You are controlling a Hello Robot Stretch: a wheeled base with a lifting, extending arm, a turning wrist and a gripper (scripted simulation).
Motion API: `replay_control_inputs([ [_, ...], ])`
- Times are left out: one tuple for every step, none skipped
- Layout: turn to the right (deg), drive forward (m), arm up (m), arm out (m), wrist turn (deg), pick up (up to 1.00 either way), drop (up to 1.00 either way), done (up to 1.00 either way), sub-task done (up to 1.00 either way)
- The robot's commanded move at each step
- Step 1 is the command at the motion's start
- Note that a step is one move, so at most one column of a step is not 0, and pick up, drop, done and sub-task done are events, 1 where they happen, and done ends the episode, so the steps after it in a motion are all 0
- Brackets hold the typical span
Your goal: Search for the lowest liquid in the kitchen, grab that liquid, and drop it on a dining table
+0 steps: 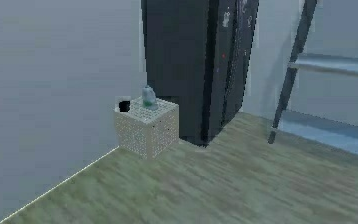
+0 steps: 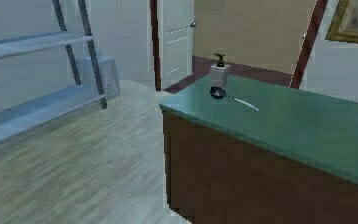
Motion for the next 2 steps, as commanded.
replay_control_inputs([
  [0.0, 1.00, 0.00, 0.00, 0.0, 0.00, 0.00, 0.00, 0.00],
  [18.0, 0.00, 0.00, 0.00, 0.0, 0.00, 0.00, 0.00, 0.00],
])
